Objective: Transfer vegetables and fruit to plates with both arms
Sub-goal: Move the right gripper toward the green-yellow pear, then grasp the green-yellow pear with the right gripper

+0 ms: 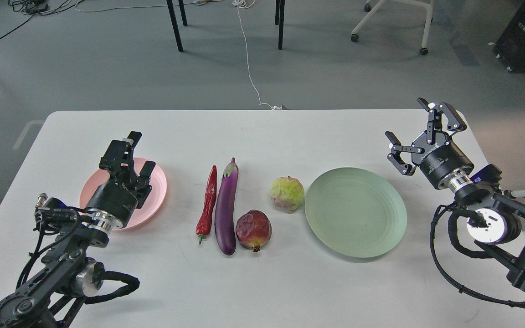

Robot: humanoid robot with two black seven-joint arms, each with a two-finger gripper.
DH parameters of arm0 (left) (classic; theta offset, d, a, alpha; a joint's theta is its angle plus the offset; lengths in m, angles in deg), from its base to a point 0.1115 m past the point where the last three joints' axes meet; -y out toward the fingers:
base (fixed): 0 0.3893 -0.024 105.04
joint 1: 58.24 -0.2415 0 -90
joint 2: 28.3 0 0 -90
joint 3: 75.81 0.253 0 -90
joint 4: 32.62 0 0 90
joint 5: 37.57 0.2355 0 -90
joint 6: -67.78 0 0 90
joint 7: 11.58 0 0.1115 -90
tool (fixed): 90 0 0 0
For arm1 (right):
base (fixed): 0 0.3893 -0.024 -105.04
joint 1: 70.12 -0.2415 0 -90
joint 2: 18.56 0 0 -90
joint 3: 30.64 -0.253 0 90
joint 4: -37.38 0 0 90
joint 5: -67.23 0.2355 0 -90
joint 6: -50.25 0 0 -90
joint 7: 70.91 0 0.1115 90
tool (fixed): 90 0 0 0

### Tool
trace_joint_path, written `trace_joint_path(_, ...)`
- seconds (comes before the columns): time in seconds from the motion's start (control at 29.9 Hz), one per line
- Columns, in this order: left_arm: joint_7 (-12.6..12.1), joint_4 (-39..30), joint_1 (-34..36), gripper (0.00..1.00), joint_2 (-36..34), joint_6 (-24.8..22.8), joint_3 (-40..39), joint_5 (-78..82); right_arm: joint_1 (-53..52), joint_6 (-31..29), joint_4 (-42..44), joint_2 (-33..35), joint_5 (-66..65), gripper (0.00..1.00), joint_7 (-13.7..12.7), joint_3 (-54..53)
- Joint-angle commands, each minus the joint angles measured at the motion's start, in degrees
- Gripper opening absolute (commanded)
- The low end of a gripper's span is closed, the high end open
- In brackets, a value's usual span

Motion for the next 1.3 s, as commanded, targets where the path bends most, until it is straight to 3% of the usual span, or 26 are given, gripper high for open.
trace_joint_path(0.0,-0.13,-0.67,0.09,0.98,-0.1,0.9,0.4,0.14,-0.03,-0.2,-0.16,0.36,-0.1,0.99,0.0,0.06)
trace_joint_path(0.13,-0.13,-0.67,0.09,0.98,-0.01,0.64,-0.21,-0.39,-1.43,-0.38,-0.34,0.62,-3.33,0.99,0.0,0.76)
trace_joint_path(0.23,0.13,-0.67,0.26,0.98,-0.19,0.29,-0.21,-2.05,-8.0,-0.38,-1.47,2.46,-16.56,0.99,0.0,2.95)
trace_joint_path(0.47,0.66,-0.76,0.61,0.98,-0.45,0.11,-2.23,-7.33,-35.5,-0.38,-2.53,3.35,-43.67,0.99,0.0,27.35)
trace_joint_path(0.57,0.66,-0.84,0.61,0.98,-0.54,0.2,-2.32,-7.33,-48.07,-0.38,-2.53,-0.85,-50.96,0.99,0.0,39.75)
trace_joint_path(0.67,0.66,-1.02,0.7,0.98,-0.54,0.2,-2.32,-7.25,-55.21,-0.29,-2.36,-9.46,-59.48,0.99,0.0,49.77)
trace_joint_path(0.8,0.57,-2.25,0.53,0.98,-0.72,0.29,-2.32,-7.25,-57.6,0.15,-1.04,-17.81,-68.63,0.99,0.0,57.26)
trace_joint_path(0.97,0.57,-2.87,0.44,0.98,-0.72,0.29,-3.02,-7.25,-57.42,1.02,2.12,-24.85,-70.93,0.99,0.0,64.2)
trace_joint_path(1.27,0.66,-2.95,0.44,0.98,-0.72,0.29,-3.11,-7.25,-53.91,4.19,9.68,-31.63,-71.02,0.98,0.0,68.79)
